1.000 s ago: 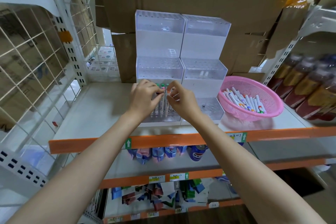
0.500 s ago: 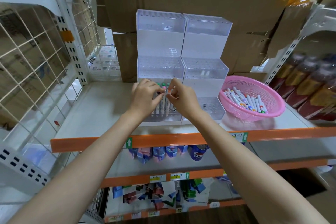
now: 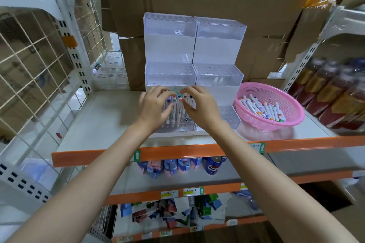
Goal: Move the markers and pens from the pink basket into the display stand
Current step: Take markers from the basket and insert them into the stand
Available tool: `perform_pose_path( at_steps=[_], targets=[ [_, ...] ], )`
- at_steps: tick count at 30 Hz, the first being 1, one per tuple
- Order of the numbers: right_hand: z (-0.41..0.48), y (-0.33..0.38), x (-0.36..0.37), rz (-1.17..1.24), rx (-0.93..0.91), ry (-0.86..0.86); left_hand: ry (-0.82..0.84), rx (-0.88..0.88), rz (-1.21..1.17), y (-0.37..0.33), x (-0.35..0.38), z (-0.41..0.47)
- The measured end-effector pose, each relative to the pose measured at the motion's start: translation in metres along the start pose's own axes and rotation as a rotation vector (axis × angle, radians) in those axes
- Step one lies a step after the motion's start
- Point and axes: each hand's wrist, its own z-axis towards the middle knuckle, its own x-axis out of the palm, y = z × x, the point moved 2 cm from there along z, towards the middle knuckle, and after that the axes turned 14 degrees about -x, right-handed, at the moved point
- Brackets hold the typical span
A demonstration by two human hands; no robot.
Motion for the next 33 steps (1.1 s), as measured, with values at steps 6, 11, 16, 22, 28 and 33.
perform_pose_path(
  at_steps=[6,11,16,22,28,33],
  targets=[
    [-0.010,-0.006,0.016,-0.132,-0.123,0.130,0.155,0.019,0.138,0.003,0.002,-0.009],
    [-0.014,-0.004,0.018,-0.134,-0.101,0.179,0.182,0.007,0.152,0.001,-0.002,-0.011],
    [-0.010,-0.008,0.005,-0.105,-0.074,0.153,0.148,0.025,0.163,-0.015,-0.002,-0.008],
    [-0.024,-0.041,-0.034,-0.079,0.067,0.174,0.174,0.121,0.210,-0.062,0.019,0.004],
    [-0.054,-0.087,-0.085,-0.123,0.224,0.219,0.250,0.171,0.214,-0.122,0.057,0.016],
    [-0.079,-0.135,-0.121,-0.199,0.359,0.288,0.303,0.206,0.136,-0.175,0.095,0.024]
  ],
)
